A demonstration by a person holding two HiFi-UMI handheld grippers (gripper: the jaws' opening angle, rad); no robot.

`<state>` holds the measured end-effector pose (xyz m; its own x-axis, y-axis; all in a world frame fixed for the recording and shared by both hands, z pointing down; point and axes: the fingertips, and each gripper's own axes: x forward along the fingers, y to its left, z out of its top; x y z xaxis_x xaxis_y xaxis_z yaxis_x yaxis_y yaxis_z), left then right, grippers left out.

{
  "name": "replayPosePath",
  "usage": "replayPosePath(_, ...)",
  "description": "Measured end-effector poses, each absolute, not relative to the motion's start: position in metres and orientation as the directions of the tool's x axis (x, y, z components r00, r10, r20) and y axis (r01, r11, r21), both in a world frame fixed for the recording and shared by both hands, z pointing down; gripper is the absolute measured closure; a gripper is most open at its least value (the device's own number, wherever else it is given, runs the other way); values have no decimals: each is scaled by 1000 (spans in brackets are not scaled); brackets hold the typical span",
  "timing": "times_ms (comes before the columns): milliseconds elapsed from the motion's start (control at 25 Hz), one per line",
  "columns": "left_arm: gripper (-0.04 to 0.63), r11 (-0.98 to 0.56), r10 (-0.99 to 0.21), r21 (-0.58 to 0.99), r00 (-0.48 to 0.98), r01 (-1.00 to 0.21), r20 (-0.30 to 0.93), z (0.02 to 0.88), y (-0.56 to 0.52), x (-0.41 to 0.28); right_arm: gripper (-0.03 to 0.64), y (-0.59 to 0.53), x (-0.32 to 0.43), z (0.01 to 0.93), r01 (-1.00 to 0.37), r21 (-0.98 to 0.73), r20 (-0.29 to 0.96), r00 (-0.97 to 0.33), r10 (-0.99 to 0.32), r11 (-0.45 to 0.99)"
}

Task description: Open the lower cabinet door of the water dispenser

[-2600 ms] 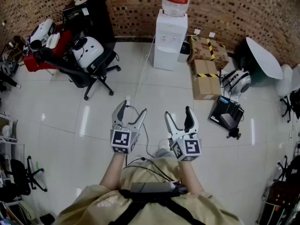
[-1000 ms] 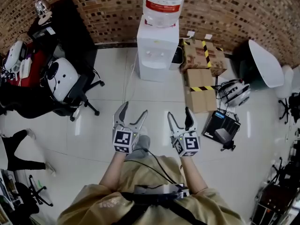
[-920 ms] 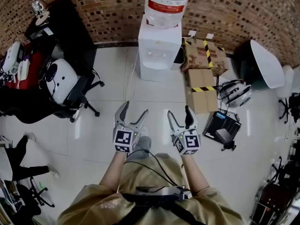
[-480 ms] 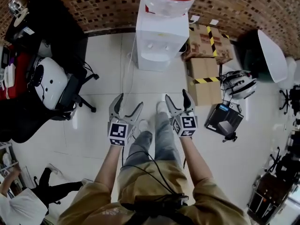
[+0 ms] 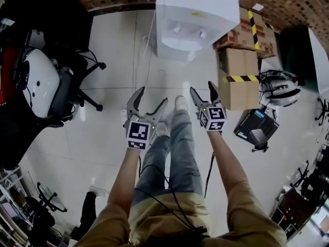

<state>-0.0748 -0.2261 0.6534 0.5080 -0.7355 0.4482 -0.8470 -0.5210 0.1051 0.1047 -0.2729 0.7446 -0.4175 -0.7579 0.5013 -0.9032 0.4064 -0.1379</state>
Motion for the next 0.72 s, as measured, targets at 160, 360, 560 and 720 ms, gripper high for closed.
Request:
replayPosePath(160,252,-533,-712,114,517,-838,475,709,-239,-68,252,-297,123,806,-919,-160,514,-389,-765,360)
replayPosePath(360,252,-548,-705,98,522,-831,480,767,-265,-57,252,-336,153,874,-931,-162,517,-362,-775,327)
replayPosePath(560,252,-543,-720,77,511,-836,470,818,-302,-52,252,-387,167,936,-923,-146,513,-378,-770,355)
replayPosePath(720,252,-534,-745,72,510,-842,431,849,-337,-48,252,-438,173,983,-902,-116,531,-411,-742,416)
